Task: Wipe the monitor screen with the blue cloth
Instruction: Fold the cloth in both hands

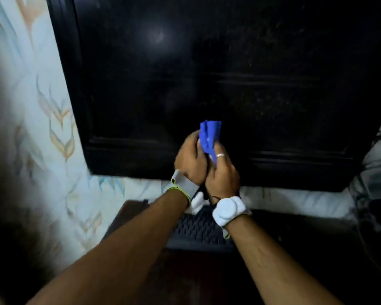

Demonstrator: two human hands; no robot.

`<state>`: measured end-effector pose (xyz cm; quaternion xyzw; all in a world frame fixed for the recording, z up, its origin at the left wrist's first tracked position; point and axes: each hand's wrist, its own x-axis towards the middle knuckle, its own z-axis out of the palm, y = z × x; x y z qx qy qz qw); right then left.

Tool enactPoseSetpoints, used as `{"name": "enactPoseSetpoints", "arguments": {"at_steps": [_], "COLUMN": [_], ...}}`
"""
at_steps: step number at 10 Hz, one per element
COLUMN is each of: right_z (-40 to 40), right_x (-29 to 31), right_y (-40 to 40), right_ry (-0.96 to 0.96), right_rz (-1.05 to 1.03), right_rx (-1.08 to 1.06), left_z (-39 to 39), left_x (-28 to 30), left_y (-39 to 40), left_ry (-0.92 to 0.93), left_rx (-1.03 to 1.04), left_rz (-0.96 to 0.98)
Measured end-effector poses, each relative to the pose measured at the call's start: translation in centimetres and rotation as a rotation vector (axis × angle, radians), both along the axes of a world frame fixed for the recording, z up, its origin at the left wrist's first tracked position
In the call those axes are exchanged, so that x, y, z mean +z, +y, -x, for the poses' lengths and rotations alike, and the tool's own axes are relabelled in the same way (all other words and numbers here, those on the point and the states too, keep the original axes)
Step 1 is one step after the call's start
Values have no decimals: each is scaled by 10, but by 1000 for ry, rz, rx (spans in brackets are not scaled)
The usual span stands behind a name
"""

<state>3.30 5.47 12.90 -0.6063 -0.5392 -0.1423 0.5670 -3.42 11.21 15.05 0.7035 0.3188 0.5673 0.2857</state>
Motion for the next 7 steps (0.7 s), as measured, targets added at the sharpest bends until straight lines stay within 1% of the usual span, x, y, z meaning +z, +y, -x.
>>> {"name": "enactPoseSetpoints", "arguments": {"at_steps": [1,2,3,4,5,6,7], "right_z": [18,32,32,18,-14,-48,-57], "right_x": [-39,-84,-119,-141,-159,-172,-158], "right_y": [-52,-89,-113,-126,-141,-155,-144], "right_ry": [292,469,672,747,733,684,564], "right_rz": [267,360,504,600,735,826,828], "right_rx": [5,-14,-5,-82,-167,-277,-230], "left_z": [7,33,59,73,79,88,86], "left_x": [-49,-99,-143,-173,-191,-207,-196], "left_y": [-42,-85,-113,-118,-110,-88,-66], "left_ry": [-111,-268,-306,-326,-104,541,810], "left_rx": [-237,-474,-662,-661,-462,-92,38], "left_rz": [510,975,1216,1338,1296,1001,715]}}
